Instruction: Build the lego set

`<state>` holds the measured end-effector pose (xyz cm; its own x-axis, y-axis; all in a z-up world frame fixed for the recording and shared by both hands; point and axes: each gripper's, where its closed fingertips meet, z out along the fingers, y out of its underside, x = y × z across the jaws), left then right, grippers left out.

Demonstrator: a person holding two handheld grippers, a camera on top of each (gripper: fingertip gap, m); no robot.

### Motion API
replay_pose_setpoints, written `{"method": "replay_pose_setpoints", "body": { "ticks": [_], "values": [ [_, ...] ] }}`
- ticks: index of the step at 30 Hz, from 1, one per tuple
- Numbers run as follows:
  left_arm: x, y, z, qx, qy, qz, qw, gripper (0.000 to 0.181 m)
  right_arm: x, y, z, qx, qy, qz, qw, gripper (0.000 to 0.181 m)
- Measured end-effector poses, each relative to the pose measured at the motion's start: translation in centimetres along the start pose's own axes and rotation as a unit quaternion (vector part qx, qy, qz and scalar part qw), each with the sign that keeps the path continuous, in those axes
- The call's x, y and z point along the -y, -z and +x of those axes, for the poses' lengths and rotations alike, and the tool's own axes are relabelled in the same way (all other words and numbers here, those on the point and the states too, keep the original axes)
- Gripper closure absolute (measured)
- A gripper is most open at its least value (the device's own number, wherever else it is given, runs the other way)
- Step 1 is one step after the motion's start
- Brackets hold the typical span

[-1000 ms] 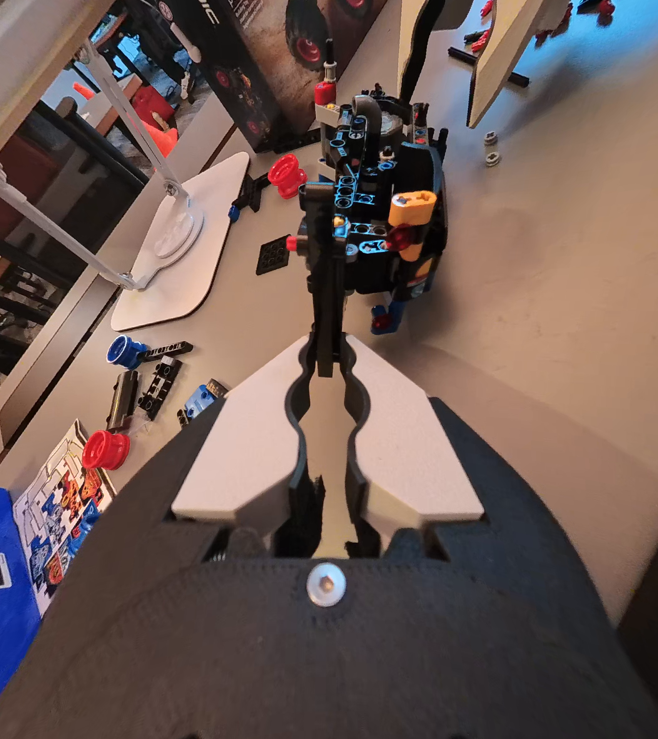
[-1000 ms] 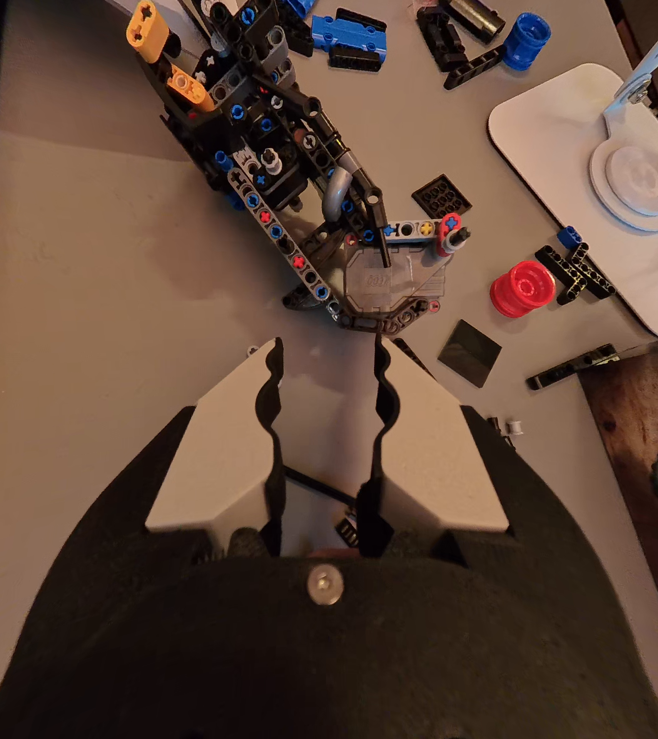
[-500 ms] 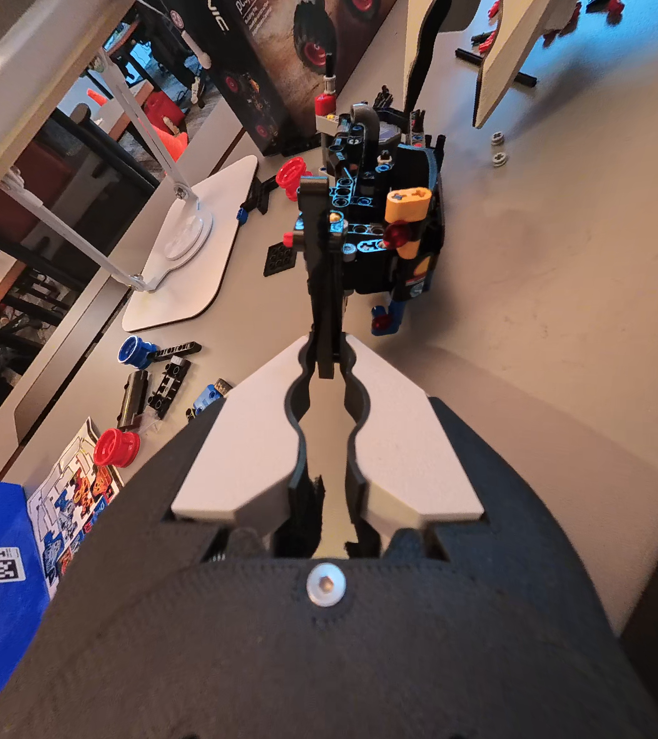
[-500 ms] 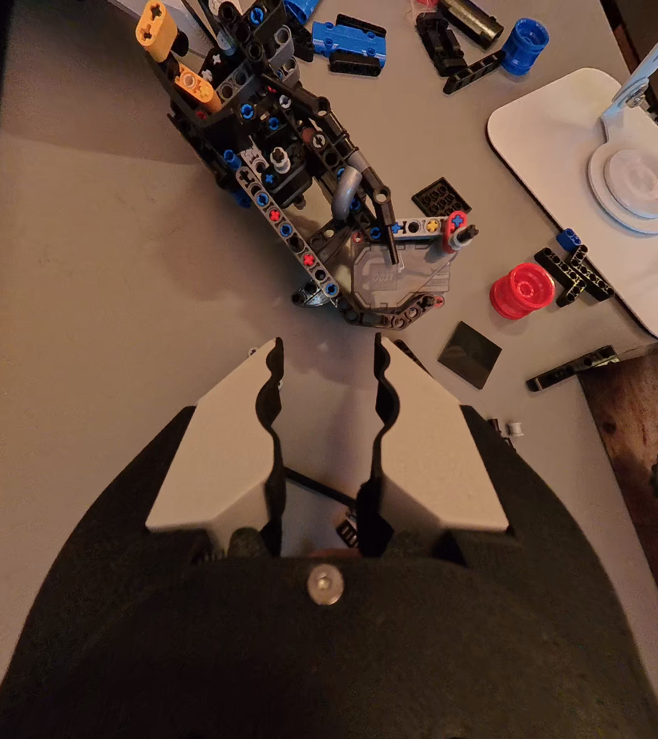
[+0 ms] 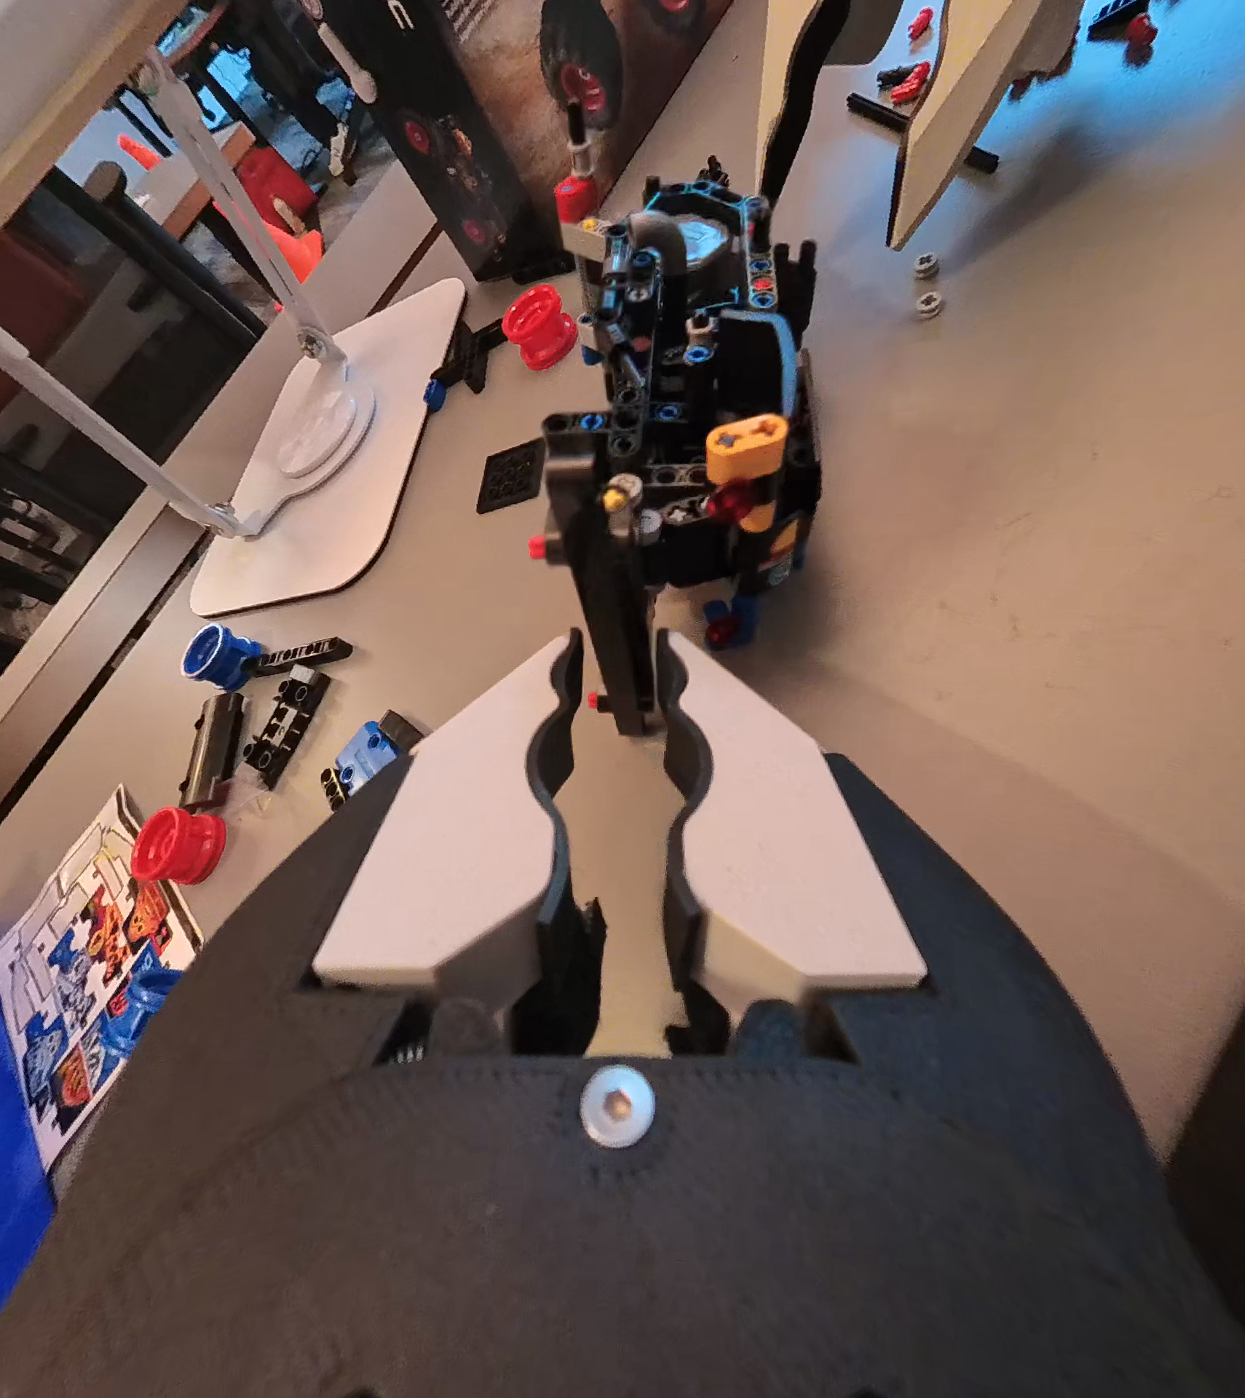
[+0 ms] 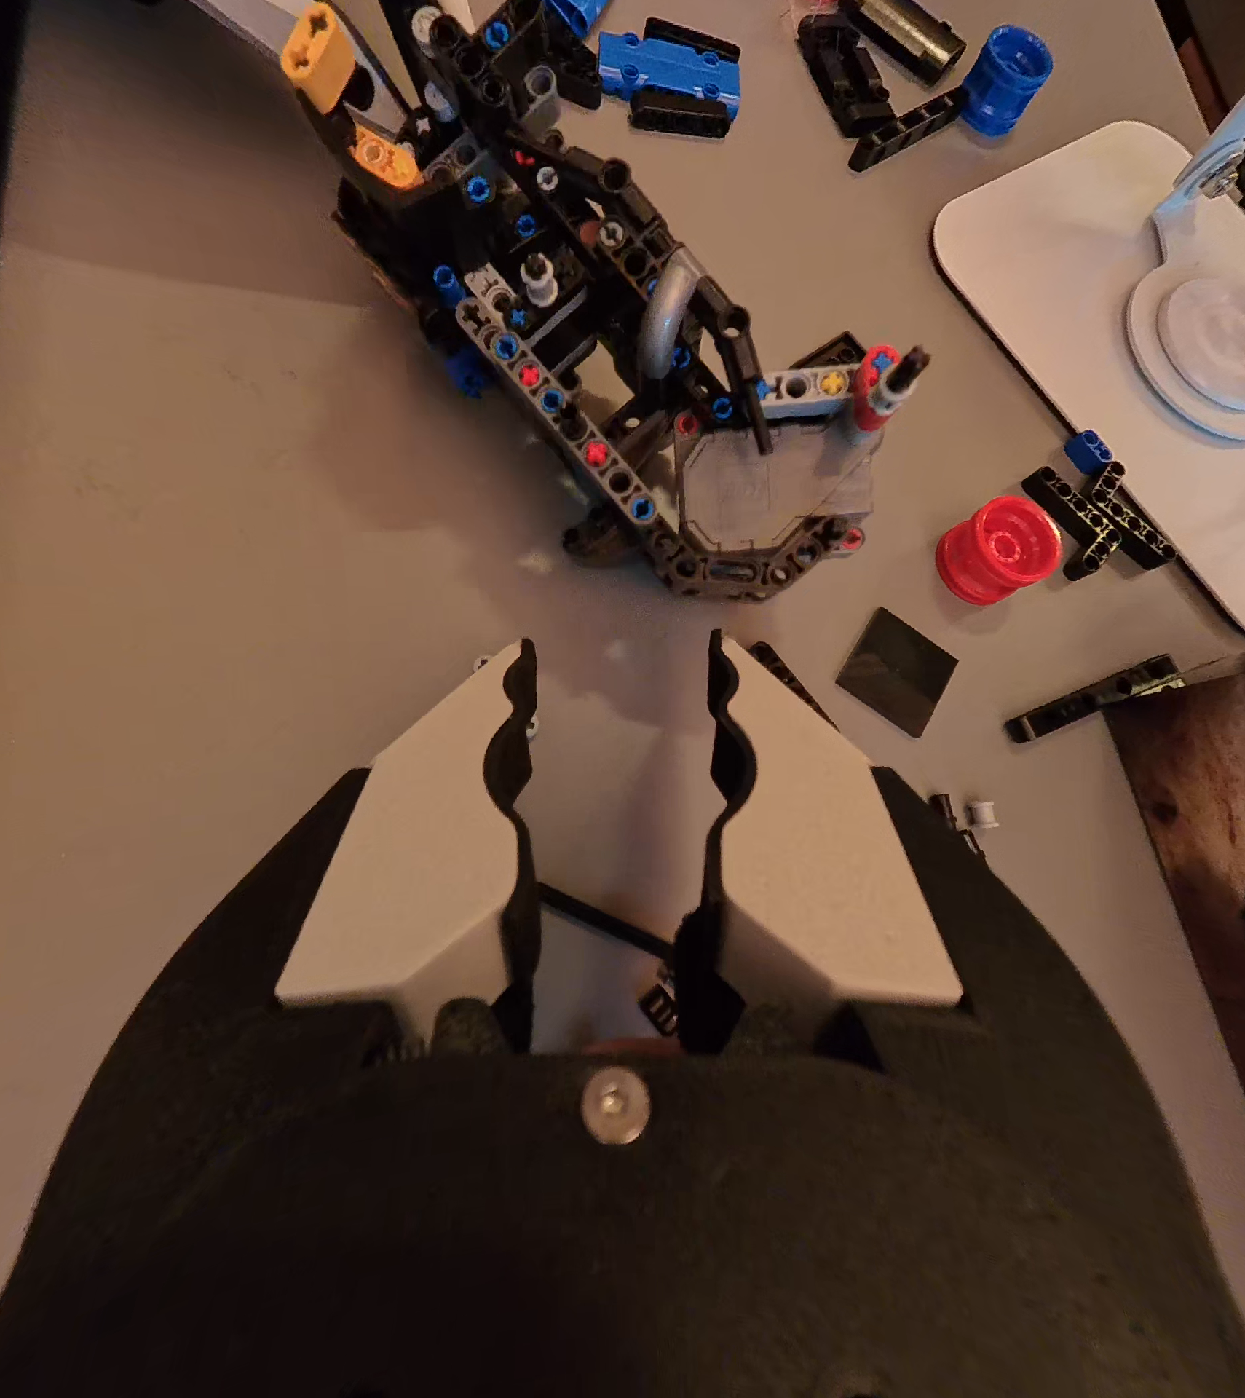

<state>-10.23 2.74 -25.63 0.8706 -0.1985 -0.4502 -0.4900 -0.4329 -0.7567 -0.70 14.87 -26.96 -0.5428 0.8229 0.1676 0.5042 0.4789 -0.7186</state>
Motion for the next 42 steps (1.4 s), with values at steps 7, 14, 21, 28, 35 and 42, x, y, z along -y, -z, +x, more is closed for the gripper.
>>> {"method": "replay_pose_setpoints", "body": {
  "ticks": [7, 14, 21, 28, 35, 42],
  "values": [
    [-0.1, -0.2, 0.4, -0.009, -0.001, -0.002, 1.0, 0.169, 0.0, 0.0, 0.0, 0.001, 0.0, -0.001, 1.0, 0.137],
    [0.0, -0.1, 0.3, -0.005, -0.008, -0.001, 1.0, 0.171, 0.0, 0.0, 0.0, 0.0, 0.001, 0.0, 1.0, 0.137],
    [0.2, 0.0, 0.1, 0.011, -0.031, -0.002, 0.999, 0.171, 0.0, 0.1, 0.0, -0.001, 0.0, 0.001, 1.0, 0.137],
    [0.3, 0.1, -0.1, 0.028, -0.052, -0.006, 0.998, 0.171, 0.1, 0.1, 0.0, -0.002, 0.001, 0.002, 1.0, 0.138],
    [0.8, 0.3, -0.3, 0.052, -0.082, -0.003, 0.995, 0.171, 0.0, 0.1, -0.1, -0.001, 0.002, 0.0, 1.0, 0.137],
    [1.5, 0.5, -0.3, 0.091, -0.148, -0.008, 0.985, 0.171, -0.3, -0.1, -0.1, 0.0, 0.003, -0.008, 1.0, 0.137]
  ]
}}
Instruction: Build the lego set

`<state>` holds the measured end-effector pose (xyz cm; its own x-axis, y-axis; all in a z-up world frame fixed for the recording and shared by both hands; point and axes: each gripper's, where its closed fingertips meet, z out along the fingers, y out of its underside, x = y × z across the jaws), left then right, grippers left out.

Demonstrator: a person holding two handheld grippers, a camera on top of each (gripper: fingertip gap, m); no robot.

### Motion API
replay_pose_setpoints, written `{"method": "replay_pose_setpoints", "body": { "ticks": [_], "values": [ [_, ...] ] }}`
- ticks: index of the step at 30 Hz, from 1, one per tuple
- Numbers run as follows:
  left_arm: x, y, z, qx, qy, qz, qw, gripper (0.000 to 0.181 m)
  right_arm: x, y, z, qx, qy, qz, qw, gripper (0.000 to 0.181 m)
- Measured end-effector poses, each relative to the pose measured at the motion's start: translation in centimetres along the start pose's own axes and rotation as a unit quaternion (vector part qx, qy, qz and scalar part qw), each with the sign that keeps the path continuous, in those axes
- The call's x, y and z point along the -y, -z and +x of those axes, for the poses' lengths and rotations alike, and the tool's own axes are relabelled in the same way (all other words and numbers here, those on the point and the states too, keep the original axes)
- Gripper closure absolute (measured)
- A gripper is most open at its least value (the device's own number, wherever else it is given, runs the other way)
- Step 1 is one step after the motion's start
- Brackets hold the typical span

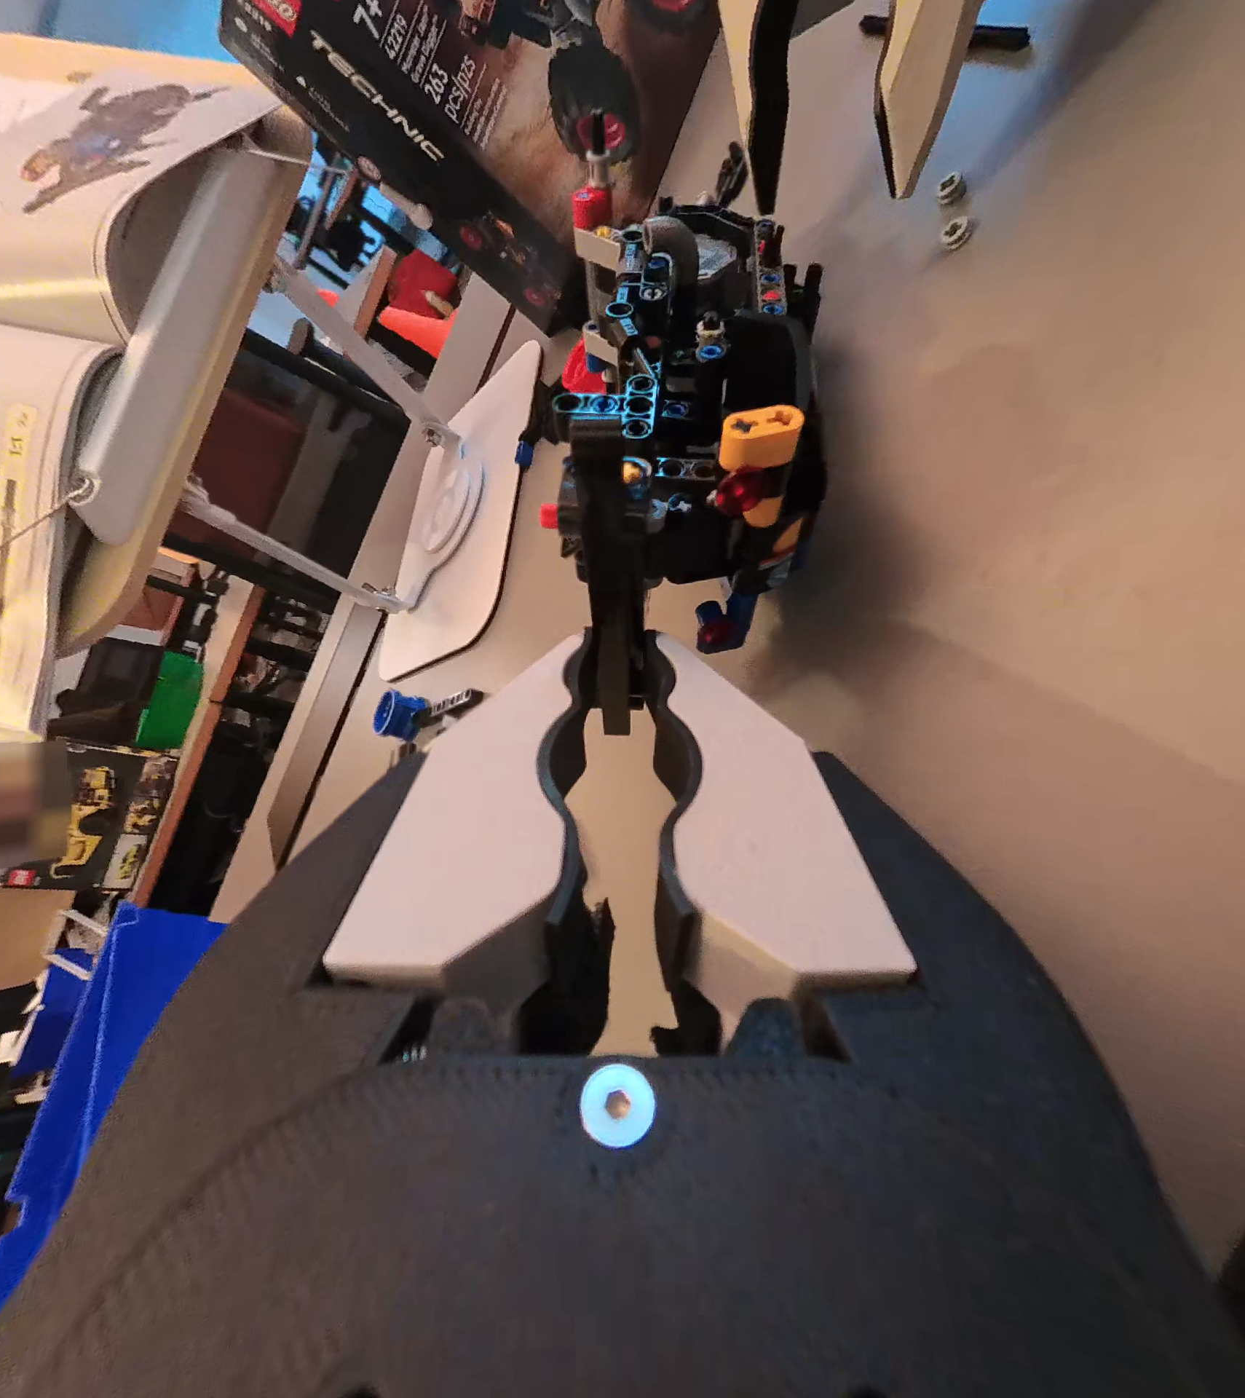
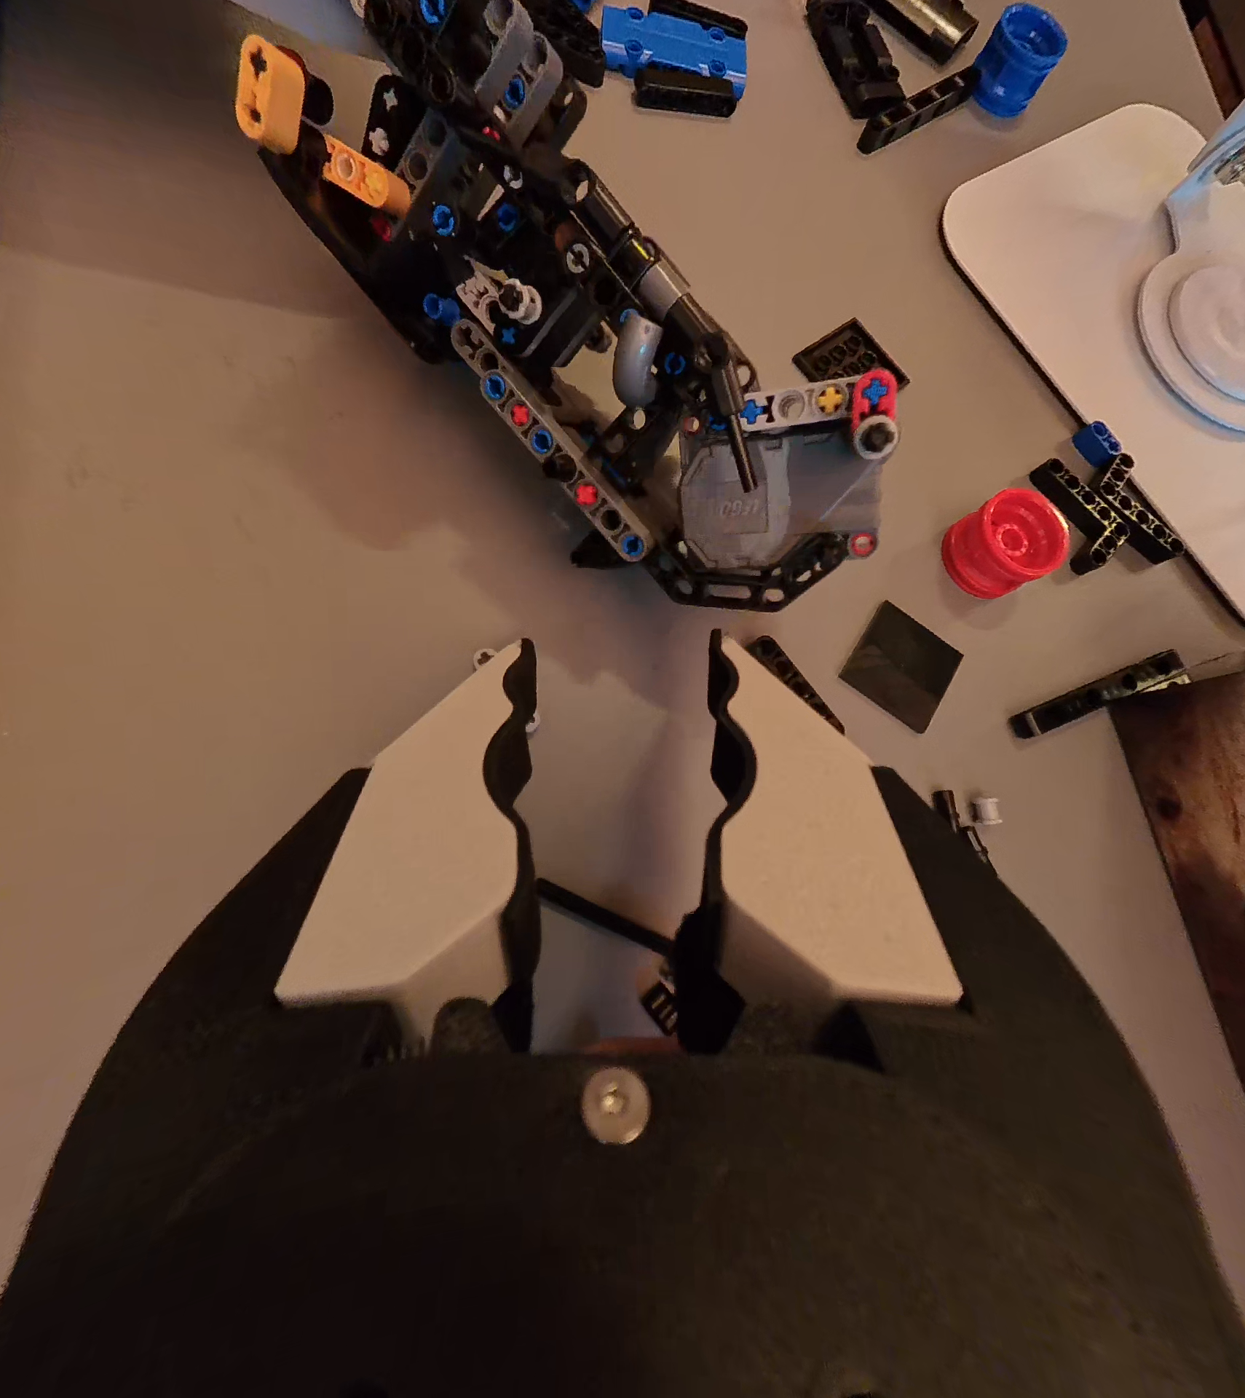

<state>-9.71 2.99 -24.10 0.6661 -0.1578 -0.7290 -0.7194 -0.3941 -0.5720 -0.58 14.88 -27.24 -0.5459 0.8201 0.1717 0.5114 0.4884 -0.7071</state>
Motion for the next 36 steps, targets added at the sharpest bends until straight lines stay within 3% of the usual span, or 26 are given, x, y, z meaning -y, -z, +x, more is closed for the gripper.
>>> {"method": "replay_pose_setpoints", "body": {
  "ticks": [9, 36],
  "values": [
    [0.47, 0.12, -0.1, 0.023, -0.038, -0.001, 0.999, 0.171, 0.02, 0.01, 0.04, 0.0, 0.0, 0.001, 1.0, 0.137],
    [0.82, 0.09, 0.0, 0.034, -0.052, 0.002, 0.998, 0.171, 0.07, -0.04, 0.06, 0.0, -0.001, 0.003, 1.0, 0.137]
  ]
}}
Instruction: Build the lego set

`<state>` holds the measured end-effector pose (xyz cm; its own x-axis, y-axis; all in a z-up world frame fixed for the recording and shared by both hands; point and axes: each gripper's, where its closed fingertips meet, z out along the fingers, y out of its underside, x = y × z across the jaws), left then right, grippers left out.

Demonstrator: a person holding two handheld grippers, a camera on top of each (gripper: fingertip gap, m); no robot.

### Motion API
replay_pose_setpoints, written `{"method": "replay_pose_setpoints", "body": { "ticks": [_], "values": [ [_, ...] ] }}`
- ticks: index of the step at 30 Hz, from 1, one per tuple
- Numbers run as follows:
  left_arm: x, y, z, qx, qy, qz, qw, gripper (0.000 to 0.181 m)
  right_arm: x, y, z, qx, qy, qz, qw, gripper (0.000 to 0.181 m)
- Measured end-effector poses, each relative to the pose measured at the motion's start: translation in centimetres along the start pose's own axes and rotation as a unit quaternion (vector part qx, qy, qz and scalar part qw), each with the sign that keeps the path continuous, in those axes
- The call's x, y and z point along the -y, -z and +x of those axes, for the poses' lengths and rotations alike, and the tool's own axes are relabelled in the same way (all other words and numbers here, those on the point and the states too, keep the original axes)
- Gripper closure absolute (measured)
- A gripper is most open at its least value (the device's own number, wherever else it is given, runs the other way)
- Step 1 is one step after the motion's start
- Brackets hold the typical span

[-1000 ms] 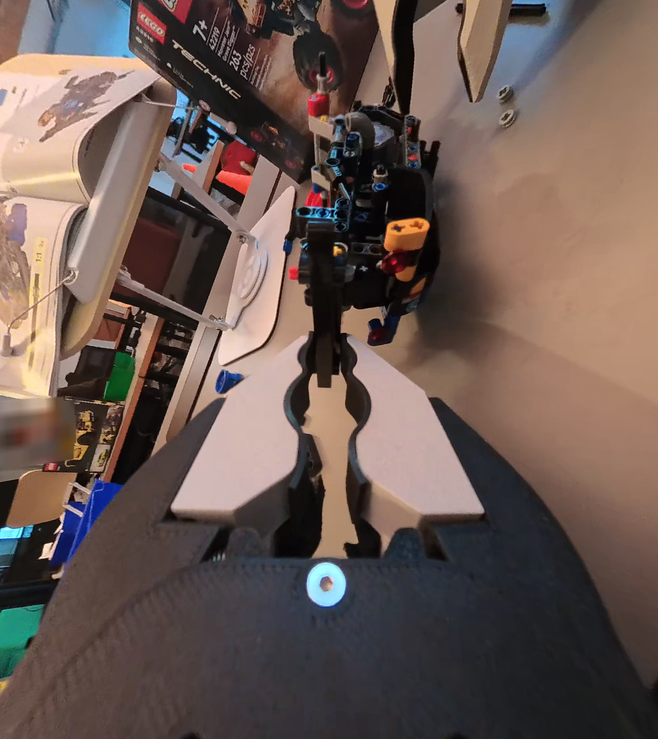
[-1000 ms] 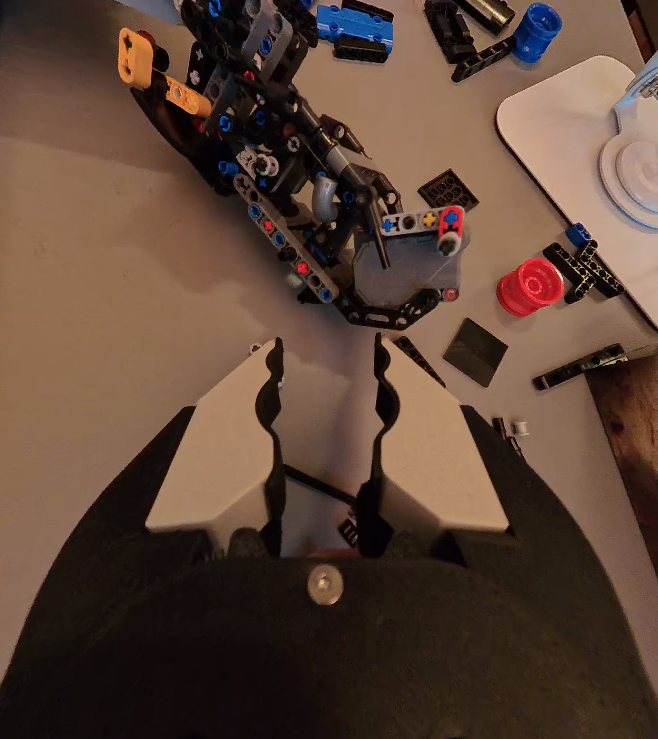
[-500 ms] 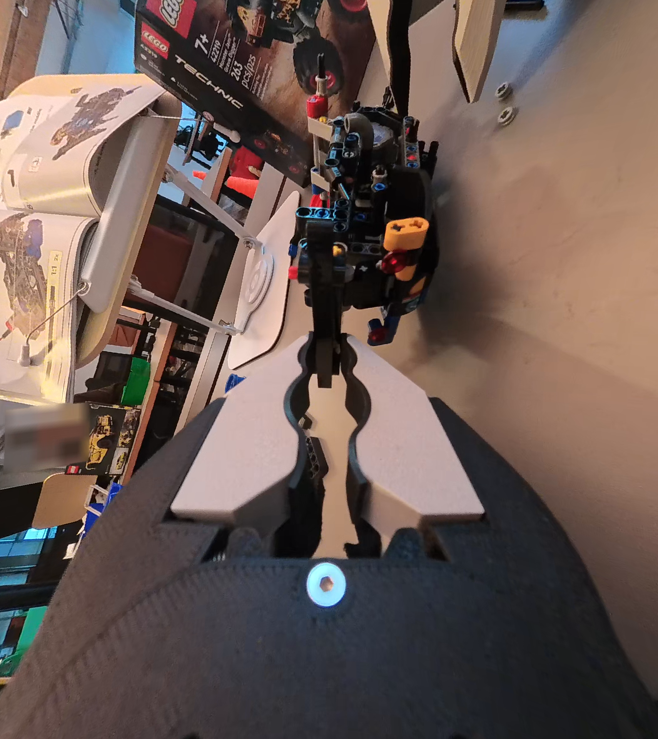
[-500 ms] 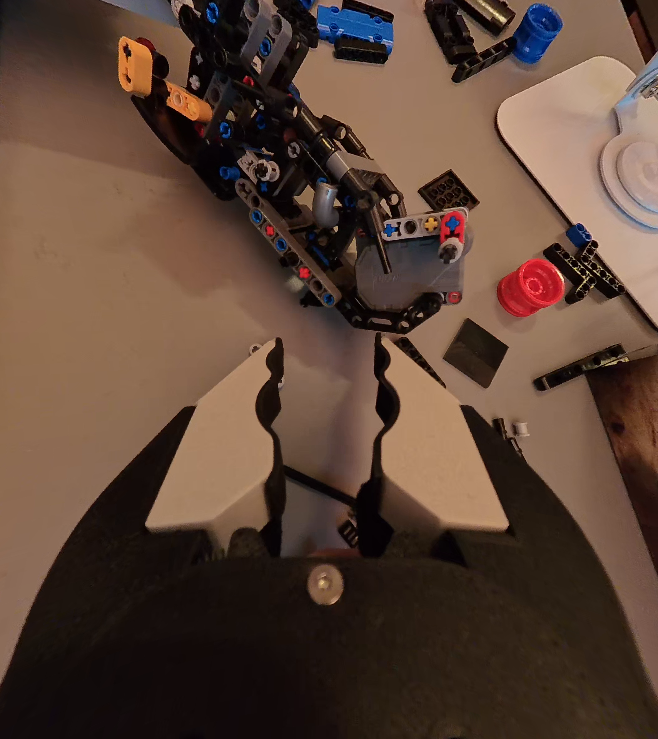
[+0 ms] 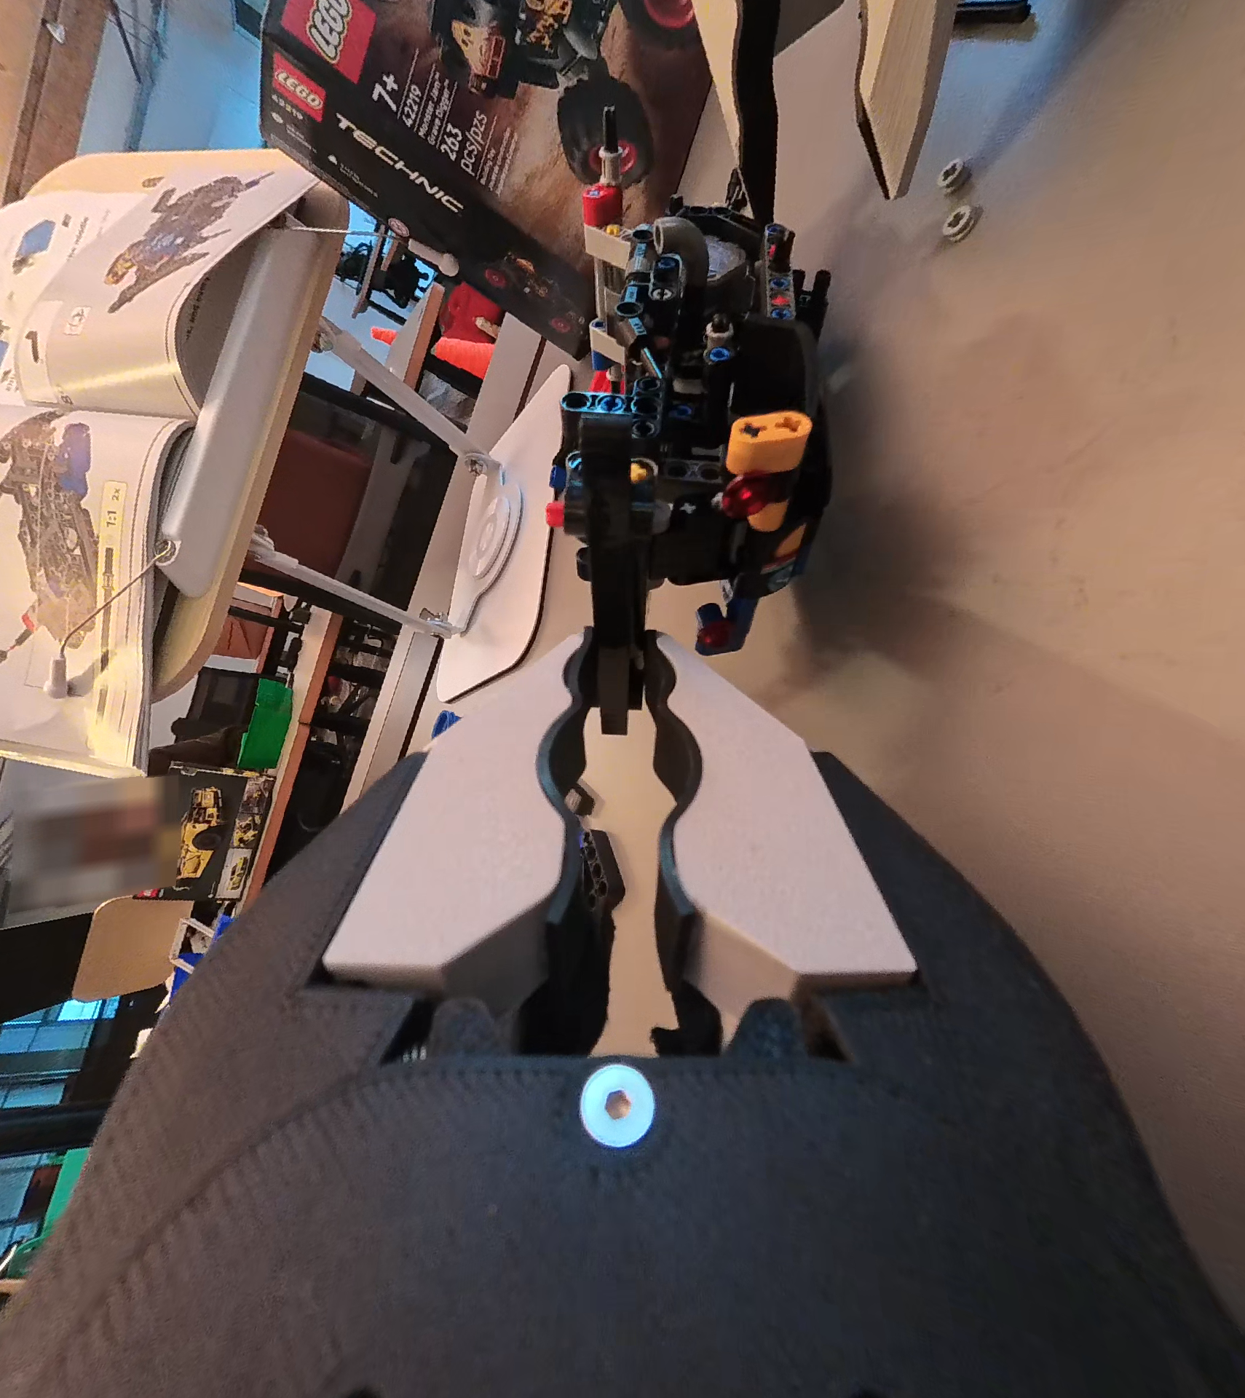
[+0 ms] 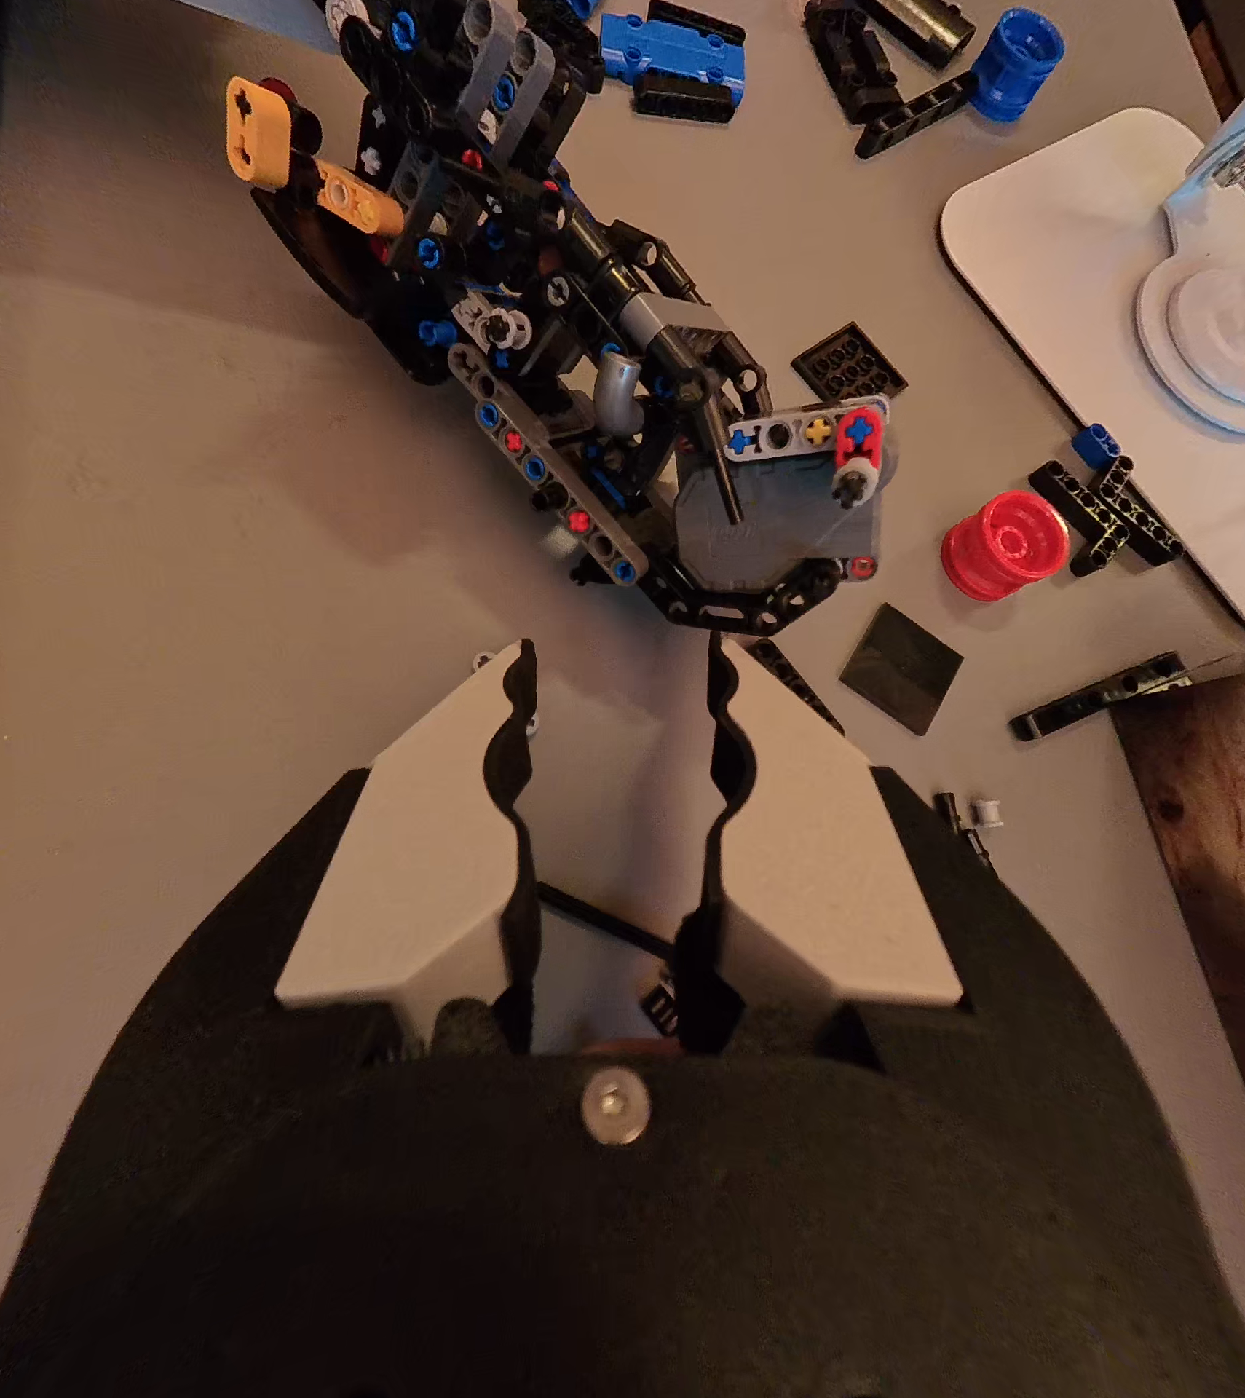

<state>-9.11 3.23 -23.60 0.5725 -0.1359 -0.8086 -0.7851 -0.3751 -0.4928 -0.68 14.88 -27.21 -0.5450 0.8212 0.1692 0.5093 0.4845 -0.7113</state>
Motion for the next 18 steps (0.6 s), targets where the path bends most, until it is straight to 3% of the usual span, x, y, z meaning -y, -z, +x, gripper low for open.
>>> {"method": "replay_pose_setpoints", "body": {
  "ticks": [18],
  "values": [
    [0.34, 0.03, -0.11, 0.013, -0.019, 0.001, 1.0, 0.171, -0.16, 0.27, 0.9, -0.013, -0.022, 0.002, 1.0, 0.137]
  ]
}}
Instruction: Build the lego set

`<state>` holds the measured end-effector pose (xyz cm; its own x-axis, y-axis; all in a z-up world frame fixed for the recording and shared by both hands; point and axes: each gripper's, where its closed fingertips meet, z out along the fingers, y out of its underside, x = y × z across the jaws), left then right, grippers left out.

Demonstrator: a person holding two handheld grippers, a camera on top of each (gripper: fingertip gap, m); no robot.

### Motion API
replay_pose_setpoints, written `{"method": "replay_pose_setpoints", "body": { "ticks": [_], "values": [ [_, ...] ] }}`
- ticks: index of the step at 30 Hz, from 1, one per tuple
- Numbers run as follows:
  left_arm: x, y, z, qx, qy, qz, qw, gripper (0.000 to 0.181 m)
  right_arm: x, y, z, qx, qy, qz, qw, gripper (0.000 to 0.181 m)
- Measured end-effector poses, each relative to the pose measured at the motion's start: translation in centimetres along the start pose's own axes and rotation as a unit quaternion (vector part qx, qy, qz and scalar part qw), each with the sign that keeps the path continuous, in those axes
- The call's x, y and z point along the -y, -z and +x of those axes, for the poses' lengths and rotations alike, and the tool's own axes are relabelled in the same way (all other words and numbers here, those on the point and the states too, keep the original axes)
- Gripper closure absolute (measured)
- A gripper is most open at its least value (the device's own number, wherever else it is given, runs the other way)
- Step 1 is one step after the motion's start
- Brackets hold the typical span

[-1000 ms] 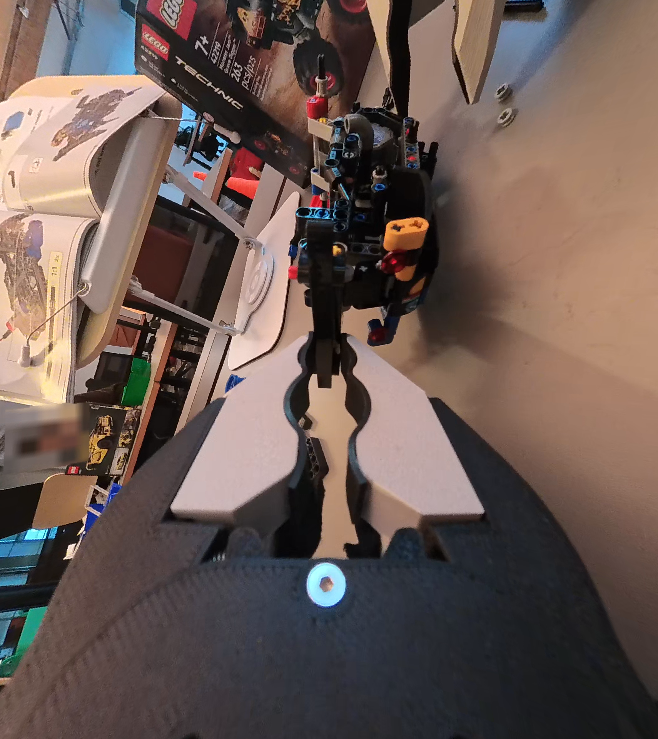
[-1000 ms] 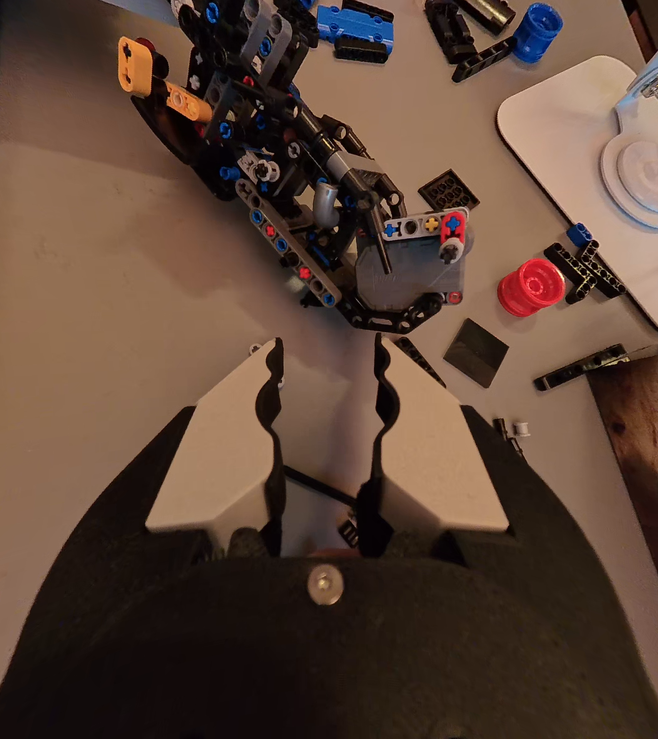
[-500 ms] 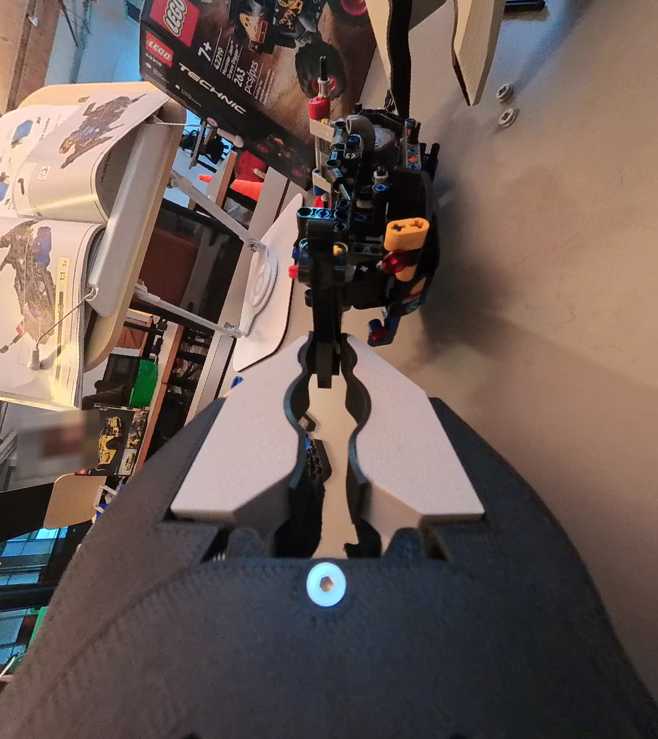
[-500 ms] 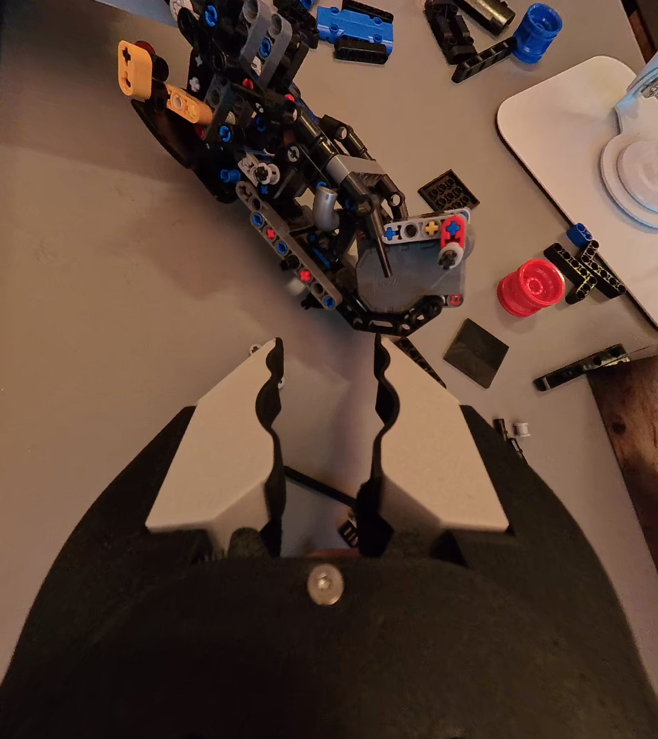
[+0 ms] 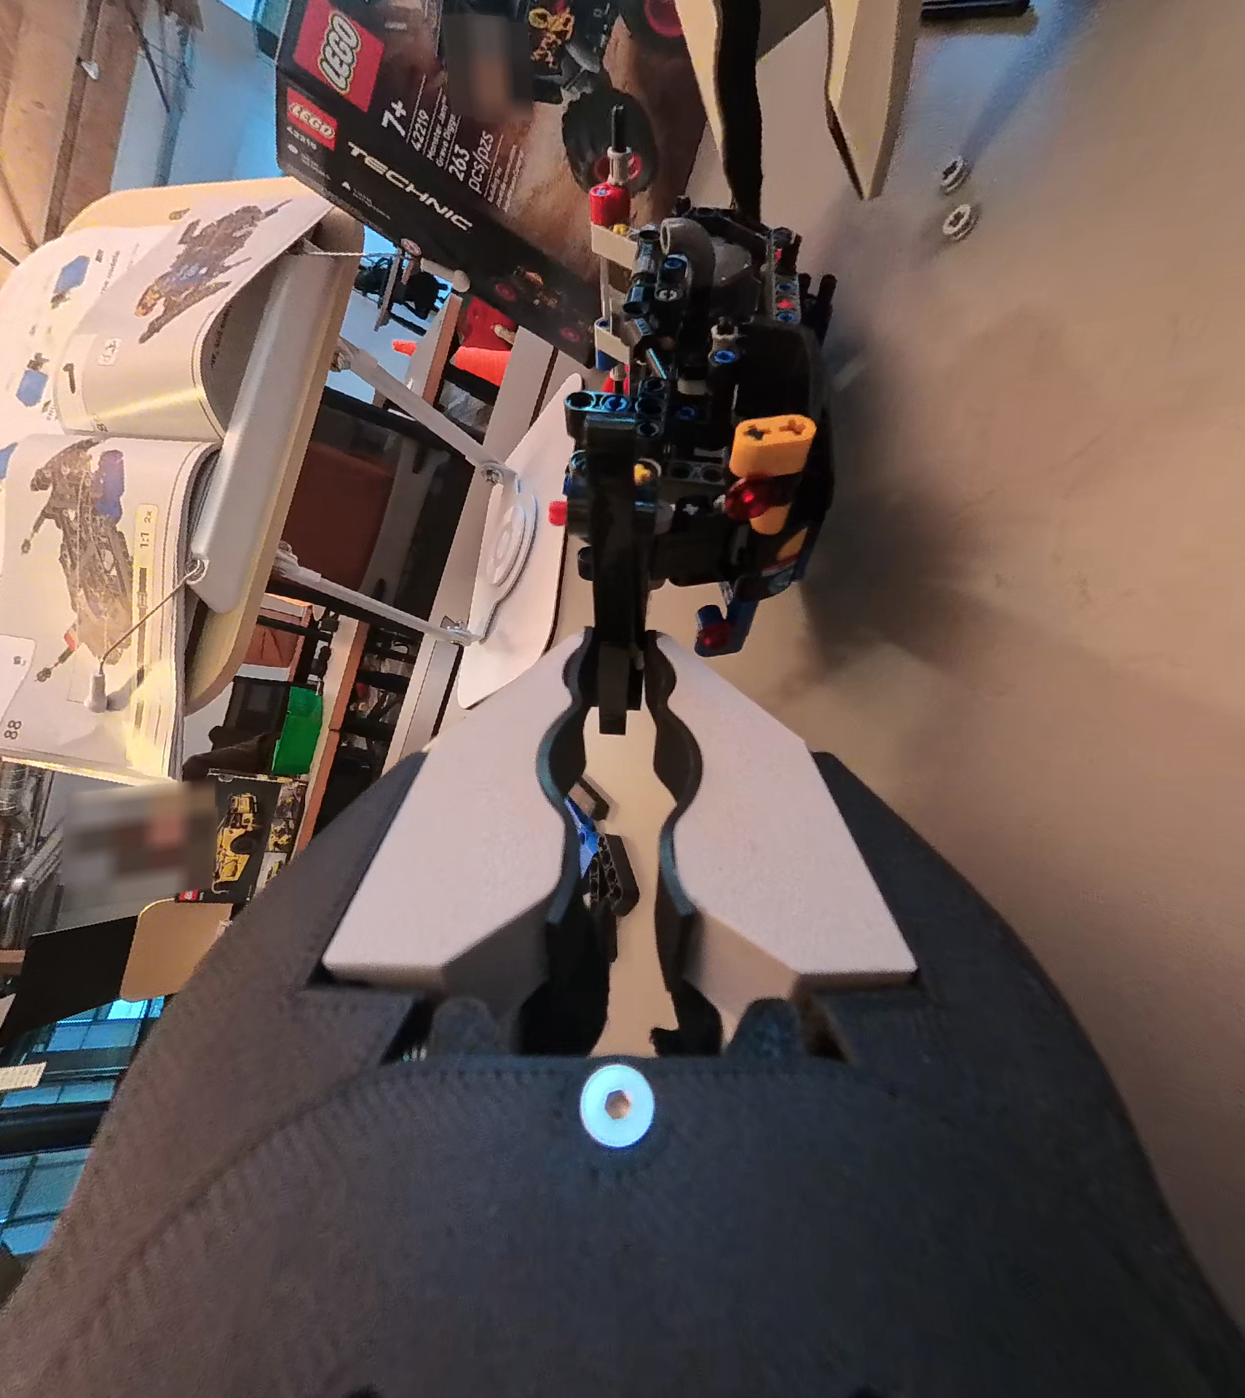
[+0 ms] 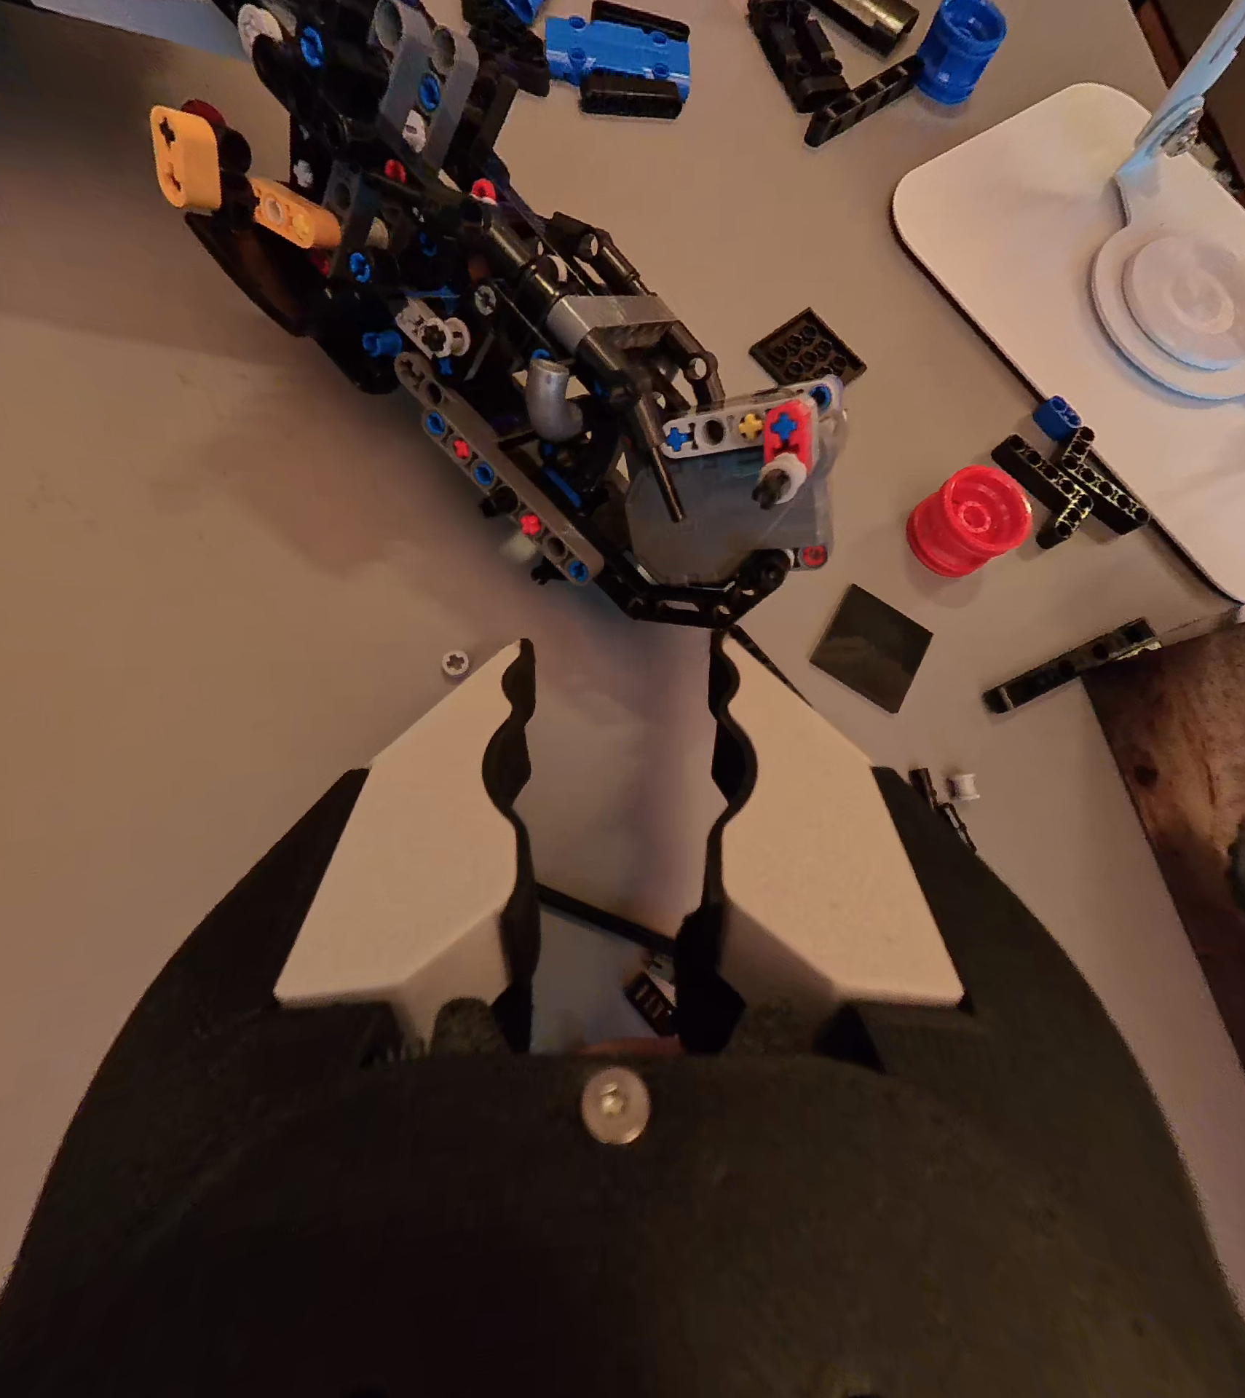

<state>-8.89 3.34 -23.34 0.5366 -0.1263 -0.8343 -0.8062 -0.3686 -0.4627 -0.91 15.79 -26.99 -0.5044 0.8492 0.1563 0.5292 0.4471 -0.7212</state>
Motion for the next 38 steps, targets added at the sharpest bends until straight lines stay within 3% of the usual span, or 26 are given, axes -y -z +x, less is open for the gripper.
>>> {"method": "replay_pose_setpoints", "body": {
  "ticks": [38],
  "values": [
    [0.65, -0.28, -0.57, 0.039, -0.08, -0.009, 0.996, 0.171, -0.43, -0.16, -0.17, 0.005, 0.005, -0.01, 1.0, 0.134]
  ]
}}
